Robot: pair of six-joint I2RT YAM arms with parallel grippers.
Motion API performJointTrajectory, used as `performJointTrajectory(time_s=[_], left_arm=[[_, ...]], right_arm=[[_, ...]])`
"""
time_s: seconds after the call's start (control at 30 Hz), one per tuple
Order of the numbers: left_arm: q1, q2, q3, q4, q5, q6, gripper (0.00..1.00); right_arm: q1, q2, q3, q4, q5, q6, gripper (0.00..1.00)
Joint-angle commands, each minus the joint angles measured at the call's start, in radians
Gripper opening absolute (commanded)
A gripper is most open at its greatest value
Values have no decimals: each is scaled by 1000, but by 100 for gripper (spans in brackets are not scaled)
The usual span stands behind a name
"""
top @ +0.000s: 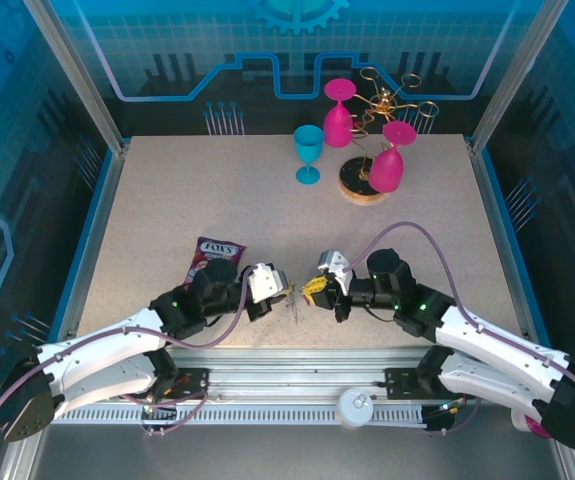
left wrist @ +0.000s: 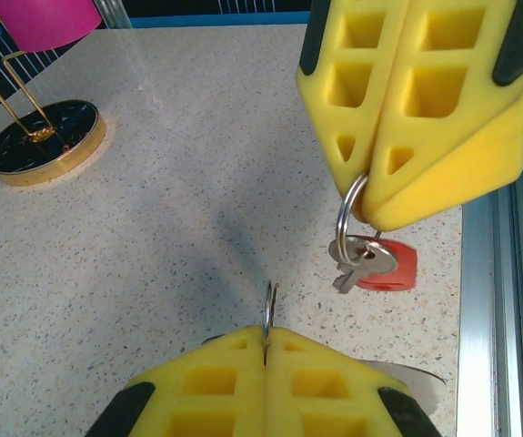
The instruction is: Put the keys on the keyring
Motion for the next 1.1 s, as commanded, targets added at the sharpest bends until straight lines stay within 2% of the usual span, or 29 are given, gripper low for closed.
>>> performJointTrajectory(time_s=[0.0, 0.43, 0.9, 1.07], left_arm=[[-4, -18, 23, 31, 38, -22, 0], [-5, -17, 23, 23, 51, -22, 0], [-4, -18, 25, 16, 54, -19, 0], [-4, -18, 25, 19, 54, -18, 0]], right_arm=[[9, 18, -7, 74, -30, 25, 0], [9, 83, -26, 143, -7, 63, 0], [-8, 103, -23, 107, 118, 133, 0], [-20, 112, -12, 90, 111, 163, 0]])
